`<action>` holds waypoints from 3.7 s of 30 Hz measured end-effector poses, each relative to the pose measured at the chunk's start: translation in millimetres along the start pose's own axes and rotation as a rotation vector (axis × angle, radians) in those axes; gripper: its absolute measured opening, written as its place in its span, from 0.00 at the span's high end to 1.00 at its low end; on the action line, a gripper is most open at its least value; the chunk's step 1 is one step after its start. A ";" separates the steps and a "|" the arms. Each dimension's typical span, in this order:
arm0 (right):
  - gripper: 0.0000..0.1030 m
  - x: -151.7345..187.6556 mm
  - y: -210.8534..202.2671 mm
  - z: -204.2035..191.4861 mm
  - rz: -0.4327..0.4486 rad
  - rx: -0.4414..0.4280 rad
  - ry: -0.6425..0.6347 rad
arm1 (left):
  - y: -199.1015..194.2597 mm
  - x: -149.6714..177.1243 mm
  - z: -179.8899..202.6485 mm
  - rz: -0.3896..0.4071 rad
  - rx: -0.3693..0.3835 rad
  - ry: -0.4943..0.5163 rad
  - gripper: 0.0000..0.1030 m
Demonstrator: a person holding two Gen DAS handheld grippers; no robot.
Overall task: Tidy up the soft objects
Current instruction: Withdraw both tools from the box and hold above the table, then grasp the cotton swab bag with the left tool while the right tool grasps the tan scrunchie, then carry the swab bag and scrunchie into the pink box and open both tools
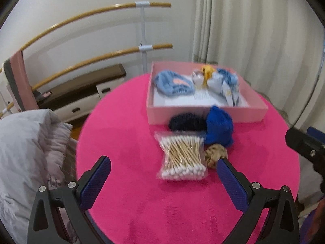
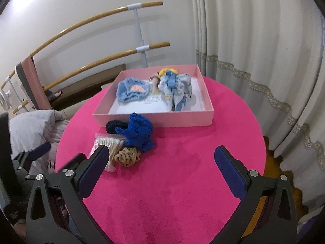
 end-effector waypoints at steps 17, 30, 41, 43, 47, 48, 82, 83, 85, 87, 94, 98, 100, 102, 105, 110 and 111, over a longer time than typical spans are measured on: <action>0.04 14.0 62.7 -11.0 -0.132 -0.051 -0.027 | 91.2 -2.9 0.9 -0.092 0.005 0.016 0.00; 0.08 19.2 85.5 -16.3 -0.182 -0.058 -0.036 | 114.3 0.3 -3.3 -0.121 0.028 0.005 0.25; 0.24 25.2 102.4 -39.7 -0.215 -0.150 -0.032 | 111.5 -2.3 -20.8 -0.120 0.025 0.013 0.41; 0.24 25.4 105.4 -40.1 -0.226 -0.165 -0.025 | 112.8 -3.6 -21.2 -0.120 0.019 0.021 0.35; 0.26 26.8 111.4 -41.6 -0.246 -0.209 0.002 | 116.8 -8.3 -24.5 -0.122 0.027 0.019 0.32; 0.27 27.1 113.9 -42.7 -0.253 -0.220 0.009 | 117.7 -8.8 -25.6 -0.122 0.033 0.018 0.33; 0.76 22.7 75.1 -37.6 -0.181 -0.204 -0.020 | 48.5 -8.1 -15.8 -0.062 0.063 -0.003 0.55; 0.76 19.5 71.3 -36.6 -0.171 -0.196 -0.025 | 42.7 -11.1 -15.7 -0.051 0.063 -0.002 0.55; 0.76 15.2 66.2 -35.5 -0.156 -0.189 -0.029 | 33.6 -17.1 -15.1 -0.033 0.061 0.000 0.55; 0.76 7.7 60.3 -33.5 -0.137 -0.179 -0.035 | 25.8 -23.1 -14.0 -0.016 0.060 0.004 0.55; 0.76 -44.2 39.8 -23.8 -0.042 -0.138 -0.065 | -0.1 -58.8 -11.3 0.054 0.068 0.013 0.55; 0.76 -86.3 34.1 -20.3 0.013 -0.117 -0.090 | -5.5 -87.4 -12.2 0.085 0.083 0.008 0.55; 0.76 -102.5 36.2 -20.4 0.026 -0.112 -0.101 | -7.0 -102.6 -13.1 0.092 0.097 -0.006 0.55; 0.76 -118.2 41.9 -20.3 0.032 -0.111 -0.110 | -7.4 -115.0 -14.1 0.100 0.101 -0.012 0.55; 0.76 -137.1 51.0 -23.4 0.035 -0.112 -0.121 | -4.2 -131.4 -13.4 0.096 0.114 -0.013 0.55; 0.76 -157.5 79.6 -27.2 0.002 -0.117 -0.118 | 10.8 -152.9 -12.2 0.072 0.128 -0.022 0.55; 0.76 -158.4 86.5 -27.4 -0.009 -0.118 -0.117 | 15.0 -156.2 -11.7 0.065 0.129 -0.025 0.55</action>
Point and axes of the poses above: each gripper's, at about its wrist camera, not at the fingertips, and y roughly the way its jaws point, z to its right, x to its underside, the point moved 5 cm from there along y, roughly the way its jaws point
